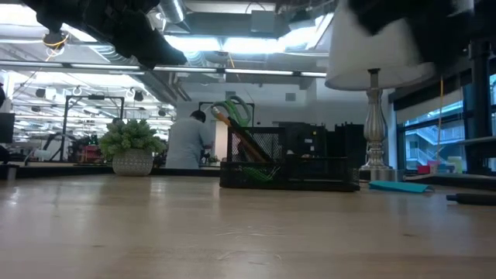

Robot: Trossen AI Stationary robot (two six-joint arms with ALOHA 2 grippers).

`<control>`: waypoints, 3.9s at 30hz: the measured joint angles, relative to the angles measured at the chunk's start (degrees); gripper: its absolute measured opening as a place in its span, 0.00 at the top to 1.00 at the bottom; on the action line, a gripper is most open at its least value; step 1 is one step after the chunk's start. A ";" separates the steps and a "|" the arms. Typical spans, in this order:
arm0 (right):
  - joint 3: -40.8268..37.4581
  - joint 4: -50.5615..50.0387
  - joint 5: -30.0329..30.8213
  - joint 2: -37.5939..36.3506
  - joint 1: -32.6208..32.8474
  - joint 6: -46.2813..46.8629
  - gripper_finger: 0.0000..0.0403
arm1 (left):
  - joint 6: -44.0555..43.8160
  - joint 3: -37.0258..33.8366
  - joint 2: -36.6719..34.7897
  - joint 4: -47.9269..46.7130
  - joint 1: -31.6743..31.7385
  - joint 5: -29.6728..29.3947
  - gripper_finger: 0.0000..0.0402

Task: Pick and place office supplies into organizer
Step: Put the black binder clip into the black organizer

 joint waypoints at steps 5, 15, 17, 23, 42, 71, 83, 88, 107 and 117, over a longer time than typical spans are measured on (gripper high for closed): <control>-0.02 -0.39 -3.97 -0.13 12.21 20.49 0.54 | -0.07 0.00 0.00 -0.04 0.00 0.00 0.80; -0.02 8.02 -11.91 5.22 28.34 45.99 0.54 | -0.04 0.00 0.00 0.07 0.00 -0.03 0.80; -0.02 7.93 -16.98 7.41 29.79 47.77 0.54 | -0.04 0.00 0.00 0.07 0.00 -0.04 0.80; -0.04 9.31 -22.61 12.99 31.31 48.96 0.54 | -0.04 0.00 0.00 0.07 0.00 -0.04 0.80; -0.70 8.66 -24.16 21.76 31.67 47.39 0.54 | -0.02 0.00 0.00 -0.07 0.00 -0.06 0.80; -1.39 9.20 -24.30 21.76 32.51 44.39 0.87 | -0.04 0.00 0.00 -0.39 0.00 -0.07 0.80; -1.36 7.40 -23.31 21.61 32.53 44.65 0.97 | -0.04 0.00 0.00 -0.39 0.00 -0.07 0.80; -1.33 6.98 -23.24 21.59 32.53 44.50 0.99 | -0.04 0.00 0.00 -0.39 0.00 -0.07 0.80; 5.33 -16.34 27.02 9.17 22.95 47.16 1.00 | -0.02 0.00 0.00 -0.37 0.00 -0.21 0.80; 5.11 -2.83 35.69 6.82 1.31 5.33 1.00 | -0.04 0.00 0.00 -0.35 0.00 -1.68 0.80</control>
